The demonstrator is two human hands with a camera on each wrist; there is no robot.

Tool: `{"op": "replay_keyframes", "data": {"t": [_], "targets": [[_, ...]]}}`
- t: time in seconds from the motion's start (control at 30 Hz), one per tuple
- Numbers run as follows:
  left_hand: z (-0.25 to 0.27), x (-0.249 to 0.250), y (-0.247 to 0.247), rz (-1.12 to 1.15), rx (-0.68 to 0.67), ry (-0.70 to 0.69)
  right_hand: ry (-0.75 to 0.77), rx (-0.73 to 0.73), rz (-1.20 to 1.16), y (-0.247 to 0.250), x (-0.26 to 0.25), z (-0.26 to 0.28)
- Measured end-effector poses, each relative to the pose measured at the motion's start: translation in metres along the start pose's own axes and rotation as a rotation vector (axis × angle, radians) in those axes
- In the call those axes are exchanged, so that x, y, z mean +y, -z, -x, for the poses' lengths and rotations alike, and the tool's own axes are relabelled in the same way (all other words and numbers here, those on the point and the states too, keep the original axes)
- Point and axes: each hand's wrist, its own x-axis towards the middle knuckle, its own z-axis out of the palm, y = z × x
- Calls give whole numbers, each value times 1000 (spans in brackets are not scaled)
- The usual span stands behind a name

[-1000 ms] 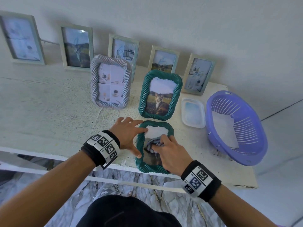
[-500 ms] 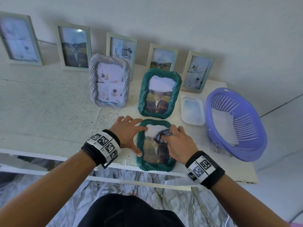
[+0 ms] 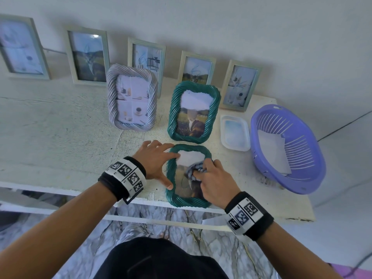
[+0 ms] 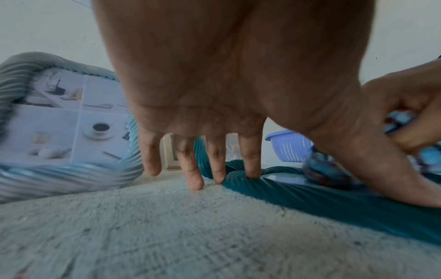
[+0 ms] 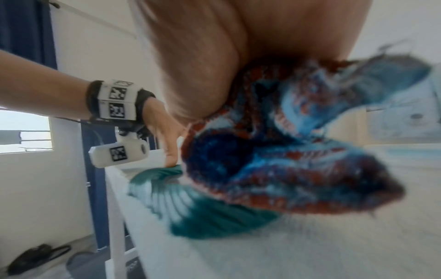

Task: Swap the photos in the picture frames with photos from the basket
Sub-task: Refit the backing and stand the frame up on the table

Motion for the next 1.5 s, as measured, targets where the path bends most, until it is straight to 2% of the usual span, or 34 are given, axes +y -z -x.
{"op": "replay_keyframes", "data": {"t": [0.1,0.27,0.4,0.47,0.53,0.63,0.8,0.9,1.0,1.17,1.37,1.5], "targets": [[0,0,0,3,0,0,72,-6,-36,5,2,17],[0,0,0,3,-3,3,-49,29,13,7,5,2],[0,0,0,-3,-9,3,103,13,-37,0,-3,19],[0,1,0,-2,-15,5,130,-3,-46,6,3,25],[1,1,0,-3,-19,4,97,73,35,11,10,17],[1,1,1,-6,-15,5,14,20,25,7,7,7],[1,1,2,-17,-10,0,151,-19,-55,3,1,27],[1,2,2,-19,-15,-1,97,71,22,13,10,19],[1,1,2,-15,-14,-3,24,25,11,7,2,12],[1,0,1,-17,-2,-4,171,-4,-23,-4,-5,27],[1,1,0,-18,5,-4,39,74,3,6,-3,1],[1,0,0,-20,9,-5,193,19,-41,-2,-13,17]]}}
